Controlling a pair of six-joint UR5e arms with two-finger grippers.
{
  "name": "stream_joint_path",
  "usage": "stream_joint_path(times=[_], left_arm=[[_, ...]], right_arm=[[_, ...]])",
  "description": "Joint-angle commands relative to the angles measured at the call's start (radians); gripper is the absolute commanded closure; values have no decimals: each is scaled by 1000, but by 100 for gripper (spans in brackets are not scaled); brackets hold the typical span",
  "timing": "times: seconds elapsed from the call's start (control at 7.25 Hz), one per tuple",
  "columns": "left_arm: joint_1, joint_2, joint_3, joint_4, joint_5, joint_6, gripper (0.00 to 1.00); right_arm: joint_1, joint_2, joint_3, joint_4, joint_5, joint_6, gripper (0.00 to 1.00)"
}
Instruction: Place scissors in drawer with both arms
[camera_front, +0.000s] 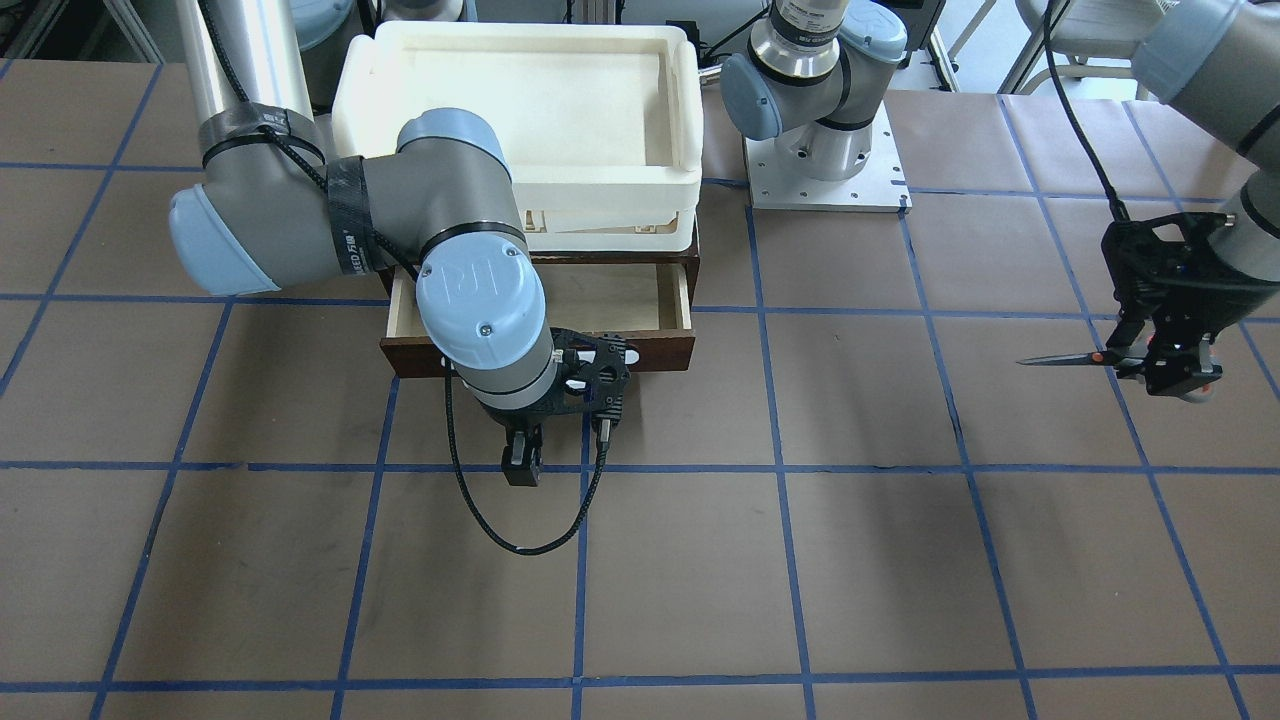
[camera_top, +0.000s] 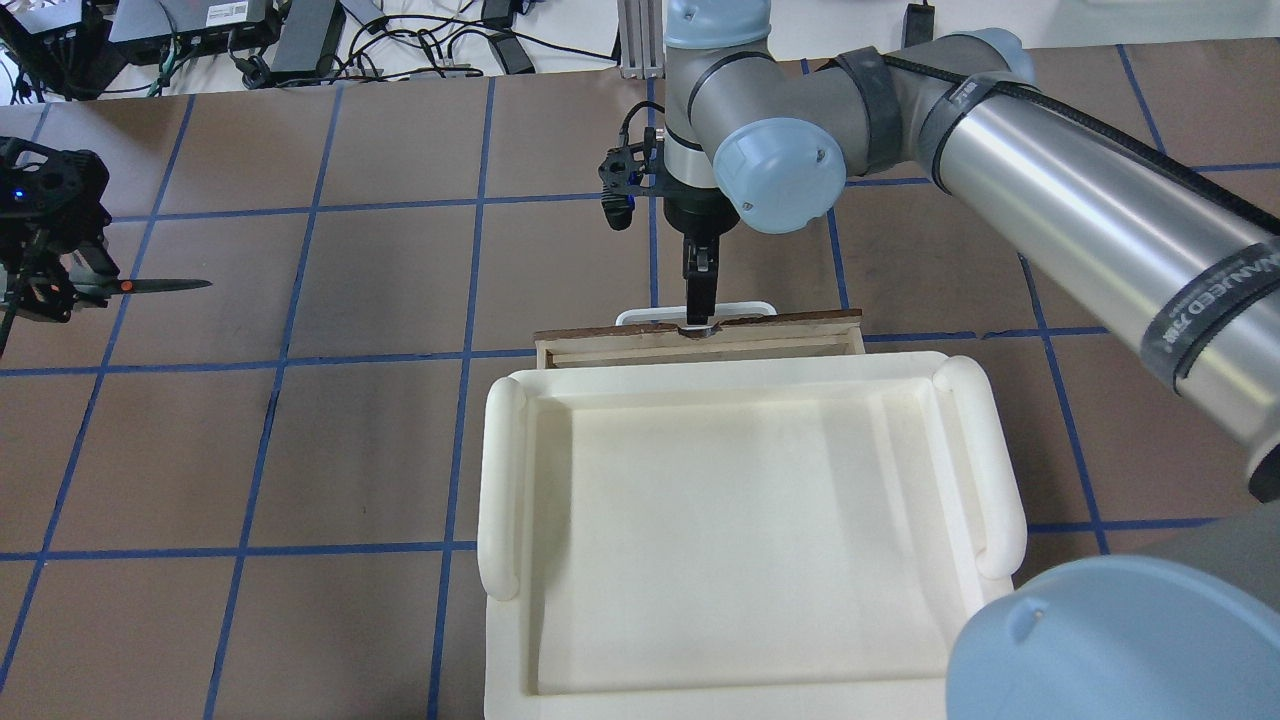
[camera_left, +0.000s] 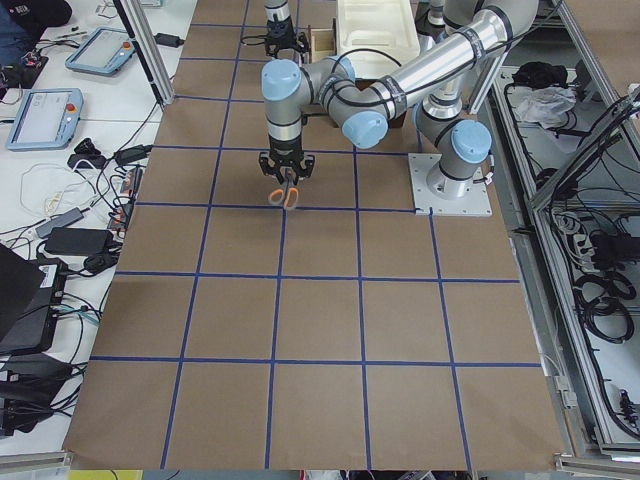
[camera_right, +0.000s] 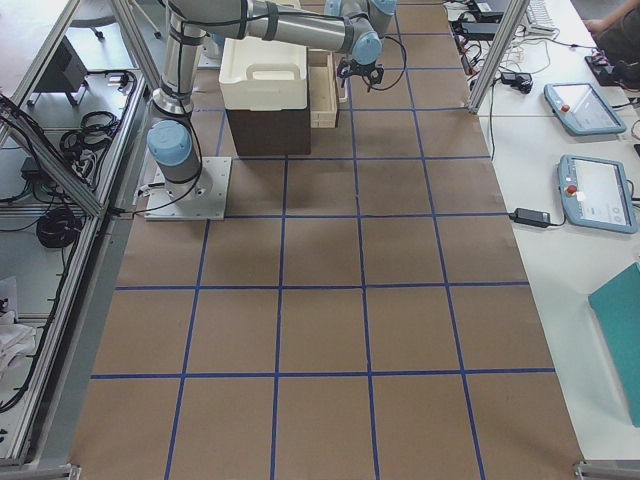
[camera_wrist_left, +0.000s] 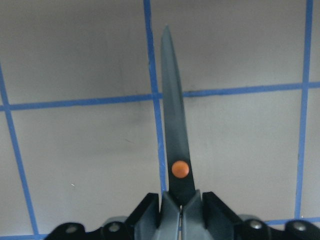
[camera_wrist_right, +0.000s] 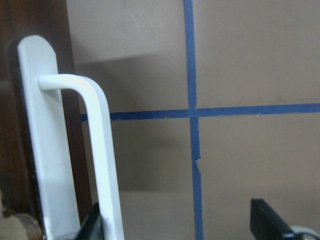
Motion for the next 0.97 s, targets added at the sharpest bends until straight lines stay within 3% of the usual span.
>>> stream_joint_path(times=[0.0, 0.83], left_arm=[[-137, 17, 40, -45, -9, -164, 100], [-464, 9, 65, -45, -93, -674, 100]], right_arm=[[-8, 17, -19, -2, -1, -31, 0], [-48, 65, -80, -4, -1, -80, 0]])
